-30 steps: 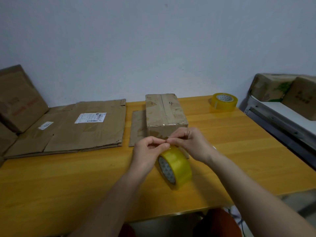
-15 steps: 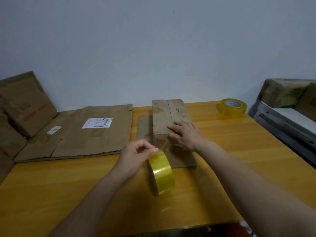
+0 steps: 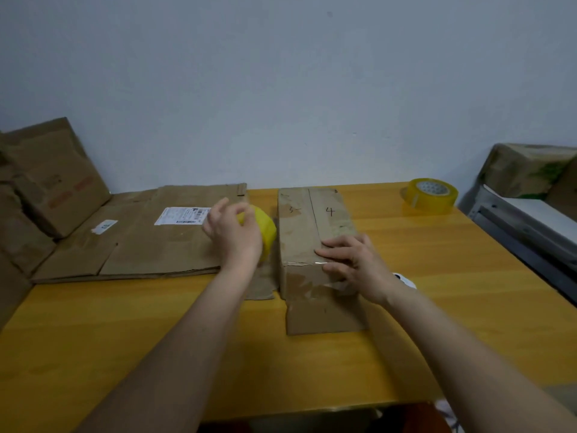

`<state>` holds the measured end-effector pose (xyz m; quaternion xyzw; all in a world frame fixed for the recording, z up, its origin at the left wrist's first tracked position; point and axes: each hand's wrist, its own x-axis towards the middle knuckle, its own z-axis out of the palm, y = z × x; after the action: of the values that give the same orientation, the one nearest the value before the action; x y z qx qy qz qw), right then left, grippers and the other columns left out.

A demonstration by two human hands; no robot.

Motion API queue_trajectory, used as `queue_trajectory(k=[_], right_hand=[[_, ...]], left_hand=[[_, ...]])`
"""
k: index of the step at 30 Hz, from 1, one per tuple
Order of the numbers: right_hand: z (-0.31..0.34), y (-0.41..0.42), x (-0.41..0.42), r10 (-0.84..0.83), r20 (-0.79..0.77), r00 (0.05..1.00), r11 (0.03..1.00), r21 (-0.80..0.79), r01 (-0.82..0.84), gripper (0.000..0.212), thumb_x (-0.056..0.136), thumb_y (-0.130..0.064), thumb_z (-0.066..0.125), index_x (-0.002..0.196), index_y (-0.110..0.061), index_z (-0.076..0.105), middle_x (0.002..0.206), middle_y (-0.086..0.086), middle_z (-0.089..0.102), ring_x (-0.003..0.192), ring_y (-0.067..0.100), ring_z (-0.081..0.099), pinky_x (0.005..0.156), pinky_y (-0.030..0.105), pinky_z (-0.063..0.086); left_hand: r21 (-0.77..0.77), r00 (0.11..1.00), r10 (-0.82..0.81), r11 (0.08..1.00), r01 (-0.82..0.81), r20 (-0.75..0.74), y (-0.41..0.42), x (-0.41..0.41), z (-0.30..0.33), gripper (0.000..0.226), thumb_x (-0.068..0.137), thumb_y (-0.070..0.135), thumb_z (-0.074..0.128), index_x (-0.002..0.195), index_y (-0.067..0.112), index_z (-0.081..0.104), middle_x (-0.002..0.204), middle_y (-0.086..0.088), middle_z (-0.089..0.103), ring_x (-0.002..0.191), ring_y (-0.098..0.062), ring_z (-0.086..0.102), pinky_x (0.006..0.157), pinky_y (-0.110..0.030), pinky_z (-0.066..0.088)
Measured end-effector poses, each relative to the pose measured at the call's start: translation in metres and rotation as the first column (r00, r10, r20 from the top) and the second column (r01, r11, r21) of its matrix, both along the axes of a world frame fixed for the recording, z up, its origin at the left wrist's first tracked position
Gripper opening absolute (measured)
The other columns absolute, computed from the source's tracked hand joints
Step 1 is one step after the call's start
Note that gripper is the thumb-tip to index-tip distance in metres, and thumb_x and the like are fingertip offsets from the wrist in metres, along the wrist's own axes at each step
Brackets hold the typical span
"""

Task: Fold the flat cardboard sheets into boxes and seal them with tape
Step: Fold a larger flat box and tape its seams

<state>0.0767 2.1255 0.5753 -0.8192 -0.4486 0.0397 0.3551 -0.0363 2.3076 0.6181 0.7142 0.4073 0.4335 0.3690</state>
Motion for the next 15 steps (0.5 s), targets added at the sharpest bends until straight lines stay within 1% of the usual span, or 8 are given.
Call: queue_trajectory(k=[1, 3, 6, 7, 9, 11, 13, 15], right_hand=[[0.000, -0.004, -0.002, 0.007, -0.004, 1.000, 1.000, 0.006, -0.007, 0.035, 0.086, -0.030, 0.067, 0.120, -0.033, 0.064, 0.121, -0.025, 0.051, 0.116, 0.007, 0.034, 0.109, 0.037, 0.029], [0.002, -0.012, -0.004, 0.009, -0.016, 1.000, 1.000, -0.003, -0.009, 0.036, 0.084, -0.027, 0.070, 0.119, -0.035, 0.064, 0.119, -0.027, 0.051, 0.114, 0.007, 0.034, 0.108, 0.039, 0.029], [0.005, -0.017, -0.005, -0.032, 0.016, 0.999, 0.998, -0.057, 0.033, 0.048, 0.080, -0.027, 0.074, 0.125, -0.036, 0.060, 0.118, -0.028, 0.049, 0.108, 0.005, 0.032, 0.105, 0.041, 0.031], [0.005, -0.015, -0.008, -0.071, 0.064, 0.995, 0.994, -0.080, 0.076, 0.051, 0.080, -0.032, 0.074, 0.127, -0.037, 0.058, 0.120, -0.024, 0.050, 0.107, 0.006, 0.031, 0.102, 0.042, 0.033], [0.005, -0.005, -0.015, -0.169, 0.189, 0.967, 0.975, -0.111, 0.192, 0.055, 0.078, -0.051, 0.069, 0.129, -0.038, 0.055, 0.120, -0.017, 0.050, 0.106, 0.010, 0.032, 0.091, 0.038, 0.033], [0.004, 0.003, -0.020, -0.208, 0.248, 0.946, 0.964, -0.112, 0.241, 0.059, 0.075, -0.060, 0.066, 0.129, -0.039, 0.054, 0.115, -0.014, 0.047, 0.107, 0.013, 0.033, 0.084, 0.035, 0.030], [0.006, -0.001, -0.016, -0.161, 0.229, 0.960, 0.974, -0.118, 0.191, 0.059, 0.074, -0.054, 0.070, 0.130, -0.038, 0.054, 0.111, -0.015, 0.042, 0.108, 0.013, 0.034, 0.085, 0.034, 0.031], [0.010, -0.010, -0.009, -0.096, 0.201, 0.975, 0.981, -0.145, 0.127, 0.062, 0.073, -0.040, 0.077, 0.131, -0.036, 0.055, 0.110, -0.015, 0.039, 0.108, 0.012, 0.034, 0.093, 0.034, 0.036]], left_hand=[[0.003, 0.999, -0.021, 1.000, 0.021, -0.034, -0.007, 0.006, -0.006, 0.023, 0.091, 0.029, 0.060, 0.108, 0.014, 0.067, 0.149, -0.004, 0.036, 0.138, -0.026, 0.023, 0.112, -0.039, 0.026], [-0.012, 0.995, -0.064, 0.998, 0.063, -0.073, -0.019, 0.015, -0.020, 0.041, 0.083, 0.038, 0.070, 0.116, 0.015, 0.062, 0.156, -0.005, 0.019, 0.142, -0.027, 0.011, 0.115, -0.039, 0.019], [-0.010, 0.977, -0.119, 0.993, 0.119, -0.179, -0.032, 0.021, -0.041, 0.065, 0.076, 0.046, 0.075, 0.130, 0.019, 0.052, 0.159, -0.005, 0.005, 0.145, -0.030, 0.000, 0.115, -0.042, 0.014], [0.013, 0.966, -0.134, 0.990, 0.141, -0.221, -0.036, 0.022, -0.048, 0.072, 0.073, 0.048, 0.076, 0.134, 0.021, 0.048, 0.160, -0.005, 0.001, 0.145, -0.029, -0.004, 0.115, -0.044, 0.013], [0.057, 0.950, -0.147, 0.984, 0.168, -0.274, -0.040, 0.023, -0.056, 0.084, 0.070, 0.052, 0.077, 0.140, 0.024, 0.041, 0.160, -0.003, -0.004, 0.146, -0.028, -0.009, 0.116, -0.047, 0.010], [0.072, 0.941, -0.145, 0.982, 0.175, -0.305, -0.038, 0.021, -0.058, 0.088, 0.069, 0.057, 0.076, 0.142, 0.026, 0.039, 0.160, -0.003, -0.006, 0.146, -0.028, -0.010, 0.116, -0.049, 0.010], [0.064, 0.924, -0.162, 0.979, 0.196, -0.346, -0.032, 0.017, -0.057, 0.089, 0.068, 0.061, 0.074, 0.143, 0.028, 0.037, 0.160, -0.003, -0.008, 0.146, -0.030, -0.011, 0.116, -0.050, 0.009], [0.060, 0.910, -0.181, 0.974, 0.218, -0.374, -0.027, 0.014, -0.055, 0.091, 0.067, 0.063, 0.074, 0.144, 0.028, 0.037, 0.160, -0.002, -0.009, 0.146, -0.030, -0.011, 0.117, -0.049, 0.008]])
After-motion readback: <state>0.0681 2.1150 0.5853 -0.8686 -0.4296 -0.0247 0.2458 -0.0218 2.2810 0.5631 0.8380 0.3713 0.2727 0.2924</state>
